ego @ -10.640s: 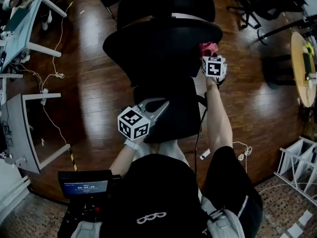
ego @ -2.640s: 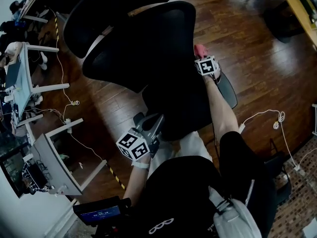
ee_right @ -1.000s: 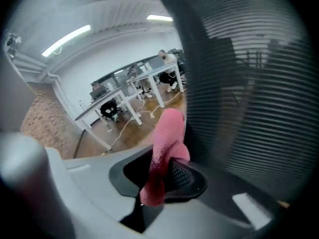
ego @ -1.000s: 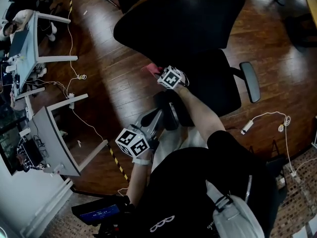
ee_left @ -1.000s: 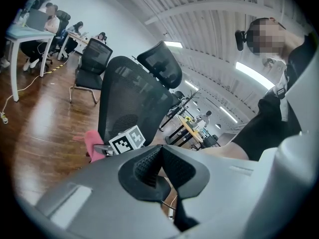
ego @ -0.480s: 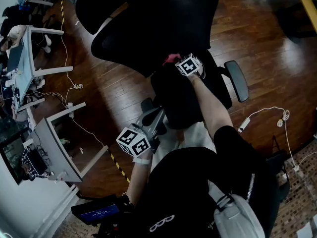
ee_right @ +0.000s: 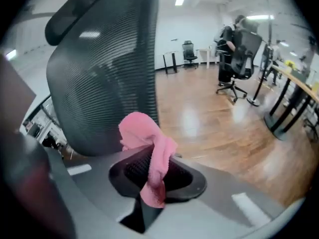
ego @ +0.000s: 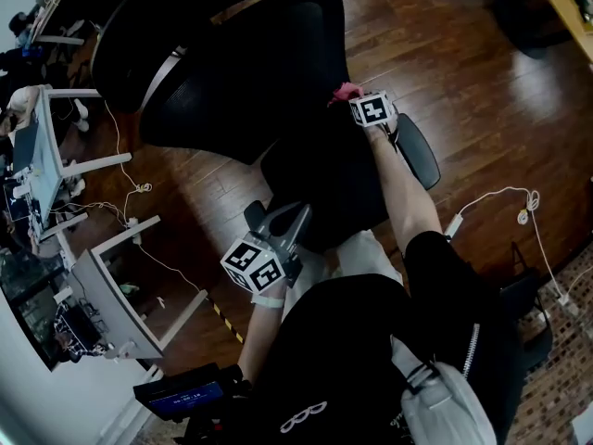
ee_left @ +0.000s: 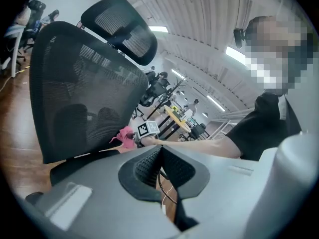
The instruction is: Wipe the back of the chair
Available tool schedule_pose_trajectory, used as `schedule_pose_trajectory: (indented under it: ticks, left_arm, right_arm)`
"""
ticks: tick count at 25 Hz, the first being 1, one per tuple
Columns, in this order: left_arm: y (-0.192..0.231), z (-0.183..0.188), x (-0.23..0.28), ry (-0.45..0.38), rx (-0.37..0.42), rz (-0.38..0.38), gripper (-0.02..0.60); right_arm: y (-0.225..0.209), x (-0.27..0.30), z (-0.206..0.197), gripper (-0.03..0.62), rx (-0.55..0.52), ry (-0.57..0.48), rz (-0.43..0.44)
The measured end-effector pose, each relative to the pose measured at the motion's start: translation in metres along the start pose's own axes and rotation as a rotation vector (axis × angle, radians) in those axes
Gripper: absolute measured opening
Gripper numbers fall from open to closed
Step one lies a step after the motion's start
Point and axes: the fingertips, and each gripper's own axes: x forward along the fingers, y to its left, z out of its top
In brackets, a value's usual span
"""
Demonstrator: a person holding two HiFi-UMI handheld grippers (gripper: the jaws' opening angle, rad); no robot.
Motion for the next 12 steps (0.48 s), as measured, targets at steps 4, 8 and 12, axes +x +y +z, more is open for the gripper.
schedule_pose_trajectory:
  ticks: [4, 8, 12]
  left_arm:
    - [-0.012, 0.009, 0.018, 0.004, 0.02, -0.038, -0.008]
    - [-0.019, 0.023, 0.025, -0.017, 0.045, -0.072, -0.008]
    - [-0.03, 0.037, 0.023, -0.046, 0.074, -0.1, -0.008]
  right_arm:
    - [-0.054, -0.034, 0.022, 0.046, 0.224, -0.093, -0.042]
    - [-0.079, -0.078, 0.067, 0.046, 0.263, -0.206, -0.064]
    - [-0.073, -0.137, 0.156, 0.046, 0.188, -0.368, -0.063]
